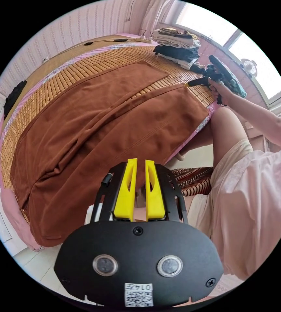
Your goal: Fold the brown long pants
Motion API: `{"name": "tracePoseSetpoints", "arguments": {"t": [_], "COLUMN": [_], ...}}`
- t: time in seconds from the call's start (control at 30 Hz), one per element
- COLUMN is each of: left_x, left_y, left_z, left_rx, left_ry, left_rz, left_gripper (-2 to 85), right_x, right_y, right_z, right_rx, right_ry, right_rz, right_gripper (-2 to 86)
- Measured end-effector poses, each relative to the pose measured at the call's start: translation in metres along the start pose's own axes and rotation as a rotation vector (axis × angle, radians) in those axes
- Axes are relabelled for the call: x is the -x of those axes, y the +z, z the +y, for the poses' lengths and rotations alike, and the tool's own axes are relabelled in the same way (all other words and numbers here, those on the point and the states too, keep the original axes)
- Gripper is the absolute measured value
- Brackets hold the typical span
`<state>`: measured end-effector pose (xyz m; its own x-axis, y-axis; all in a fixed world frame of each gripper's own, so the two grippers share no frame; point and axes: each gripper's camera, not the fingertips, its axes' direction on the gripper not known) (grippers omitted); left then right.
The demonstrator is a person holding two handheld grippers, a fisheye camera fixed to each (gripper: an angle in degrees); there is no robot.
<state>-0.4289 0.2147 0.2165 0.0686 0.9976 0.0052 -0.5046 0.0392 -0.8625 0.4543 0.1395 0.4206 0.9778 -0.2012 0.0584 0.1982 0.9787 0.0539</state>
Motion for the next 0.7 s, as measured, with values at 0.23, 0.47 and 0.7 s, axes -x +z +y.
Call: {"name": "tracePoseSetpoints", "arguments": {"t": [0.23, 0.47, 0.7], "left_x": [0.014, 0.036, 0.129], "left_y": [0.024, 0.064, 0.064], "left_z": [-0.058, -0.108, -0.096], "left_rx": [-0.035, -0.007, -0.029], "left_ry": [0.013, -0.054, -0.354], "left_rz": [-0.072, -0.138, -0.176], "left_gripper": [5.3, 5.6, 5.2], "right_x": [0.005, 0.020, 0.080], "right_y": [-0.013, -0.019, 0.013], "right_z": [-0.014, -0.038, -0.116], "right_rx": [-0.045, -0.077, -0.068], "right_ry": [-0.007, -0.059, -0.217], "right_rz": [0.052, 0.011, -0.005], "right_gripper": [-0.7, -0.9, -0.9]}}
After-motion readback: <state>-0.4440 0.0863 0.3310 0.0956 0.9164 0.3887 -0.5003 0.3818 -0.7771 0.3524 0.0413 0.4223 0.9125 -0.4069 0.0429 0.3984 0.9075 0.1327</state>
